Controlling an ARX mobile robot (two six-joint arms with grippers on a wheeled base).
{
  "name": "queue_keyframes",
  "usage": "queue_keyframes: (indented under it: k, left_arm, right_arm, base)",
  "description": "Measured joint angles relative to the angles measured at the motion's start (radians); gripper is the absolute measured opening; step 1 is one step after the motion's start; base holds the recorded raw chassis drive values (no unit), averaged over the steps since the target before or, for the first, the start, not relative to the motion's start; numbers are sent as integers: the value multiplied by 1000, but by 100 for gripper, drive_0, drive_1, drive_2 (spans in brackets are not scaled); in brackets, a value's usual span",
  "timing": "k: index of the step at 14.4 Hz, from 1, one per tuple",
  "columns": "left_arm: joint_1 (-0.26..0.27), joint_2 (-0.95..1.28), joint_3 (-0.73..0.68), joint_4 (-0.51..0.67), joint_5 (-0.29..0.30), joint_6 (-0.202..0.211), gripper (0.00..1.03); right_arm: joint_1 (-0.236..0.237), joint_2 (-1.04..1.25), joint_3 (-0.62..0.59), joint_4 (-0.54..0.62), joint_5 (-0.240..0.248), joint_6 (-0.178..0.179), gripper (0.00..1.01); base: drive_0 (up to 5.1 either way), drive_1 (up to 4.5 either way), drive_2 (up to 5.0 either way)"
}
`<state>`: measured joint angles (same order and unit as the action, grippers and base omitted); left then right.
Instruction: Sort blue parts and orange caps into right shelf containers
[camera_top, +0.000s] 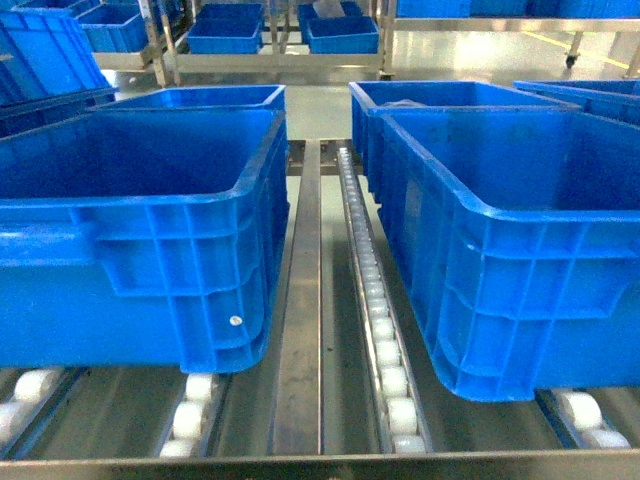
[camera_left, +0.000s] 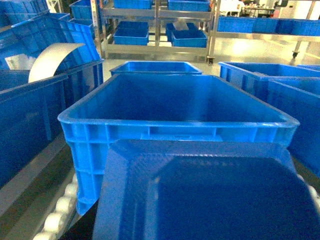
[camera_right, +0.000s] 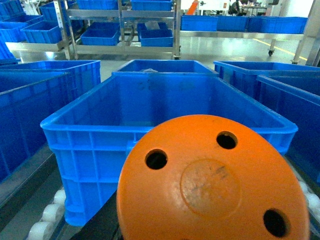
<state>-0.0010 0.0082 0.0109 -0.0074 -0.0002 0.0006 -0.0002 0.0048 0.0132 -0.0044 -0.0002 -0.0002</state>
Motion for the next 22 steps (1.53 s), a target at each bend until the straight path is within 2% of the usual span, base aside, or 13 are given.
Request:
queue_keyframes:
  k: [22]
  left_arm:
    - [0, 0, 0, 1, 0, 0, 43]
  right_arm:
    - [0, 0, 0, -2, 0, 0, 45]
  base:
    - [0, 0, 0]
